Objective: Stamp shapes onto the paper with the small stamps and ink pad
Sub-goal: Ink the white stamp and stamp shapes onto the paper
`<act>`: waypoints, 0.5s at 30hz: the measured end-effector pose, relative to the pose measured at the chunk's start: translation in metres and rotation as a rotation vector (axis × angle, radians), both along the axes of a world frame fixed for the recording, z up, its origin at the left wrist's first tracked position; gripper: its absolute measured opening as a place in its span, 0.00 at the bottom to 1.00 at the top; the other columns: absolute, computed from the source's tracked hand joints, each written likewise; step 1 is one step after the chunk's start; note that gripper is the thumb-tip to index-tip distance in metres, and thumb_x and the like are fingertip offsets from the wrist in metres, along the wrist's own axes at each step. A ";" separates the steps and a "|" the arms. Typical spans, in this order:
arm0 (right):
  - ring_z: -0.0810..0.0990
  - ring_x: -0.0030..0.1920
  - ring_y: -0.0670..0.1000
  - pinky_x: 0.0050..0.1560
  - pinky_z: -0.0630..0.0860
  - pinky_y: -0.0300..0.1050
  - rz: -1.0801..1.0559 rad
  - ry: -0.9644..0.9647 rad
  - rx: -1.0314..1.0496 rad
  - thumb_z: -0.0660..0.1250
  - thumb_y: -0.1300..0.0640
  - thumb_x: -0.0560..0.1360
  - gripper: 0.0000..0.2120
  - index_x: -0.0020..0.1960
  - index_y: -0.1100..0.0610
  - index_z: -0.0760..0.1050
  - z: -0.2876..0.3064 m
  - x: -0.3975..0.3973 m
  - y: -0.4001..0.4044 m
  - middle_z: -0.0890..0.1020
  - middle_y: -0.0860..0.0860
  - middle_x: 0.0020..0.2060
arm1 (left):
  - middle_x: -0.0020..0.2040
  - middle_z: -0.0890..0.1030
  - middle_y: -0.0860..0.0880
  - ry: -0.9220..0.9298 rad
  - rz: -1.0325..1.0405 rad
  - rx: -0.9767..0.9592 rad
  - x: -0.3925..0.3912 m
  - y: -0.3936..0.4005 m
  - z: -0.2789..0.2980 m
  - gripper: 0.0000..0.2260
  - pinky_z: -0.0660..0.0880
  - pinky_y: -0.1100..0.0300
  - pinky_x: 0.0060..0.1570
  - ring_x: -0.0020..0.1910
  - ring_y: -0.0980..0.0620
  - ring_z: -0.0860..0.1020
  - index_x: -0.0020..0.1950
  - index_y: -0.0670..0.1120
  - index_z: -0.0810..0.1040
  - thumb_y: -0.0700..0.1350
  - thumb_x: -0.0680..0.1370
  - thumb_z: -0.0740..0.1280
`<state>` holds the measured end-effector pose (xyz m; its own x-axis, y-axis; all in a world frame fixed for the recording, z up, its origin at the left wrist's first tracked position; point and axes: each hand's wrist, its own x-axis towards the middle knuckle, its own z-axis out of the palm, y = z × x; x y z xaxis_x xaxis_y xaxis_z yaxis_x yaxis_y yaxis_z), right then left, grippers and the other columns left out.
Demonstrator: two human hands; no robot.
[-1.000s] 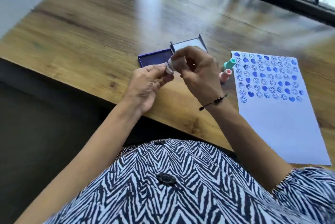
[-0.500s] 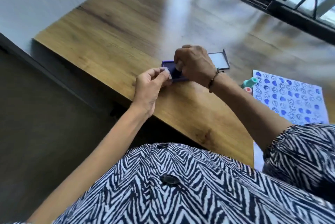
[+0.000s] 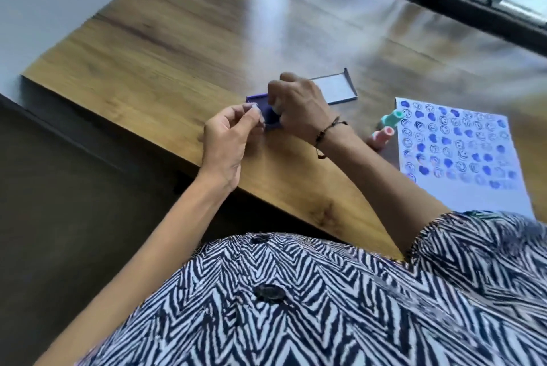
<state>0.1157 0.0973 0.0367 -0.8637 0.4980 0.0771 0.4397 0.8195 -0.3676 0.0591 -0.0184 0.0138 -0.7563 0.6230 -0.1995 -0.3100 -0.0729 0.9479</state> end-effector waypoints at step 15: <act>0.82 0.42 0.58 0.49 0.80 0.56 -0.856 0.387 -0.339 0.68 0.64 0.68 0.07 0.45 0.59 0.79 0.017 0.200 0.006 0.83 0.58 0.39 | 0.49 0.80 0.46 0.623 -0.824 0.023 0.109 0.047 0.003 0.11 0.72 0.65 0.50 0.47 0.53 0.77 0.56 0.44 0.74 0.37 0.75 0.62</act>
<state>0.3157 0.1037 0.0534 -0.1487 0.9888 0.0160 0.6340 0.1077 -0.7658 0.1685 0.0286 0.0165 -0.0583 0.9933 0.1000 0.2738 -0.0804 0.9584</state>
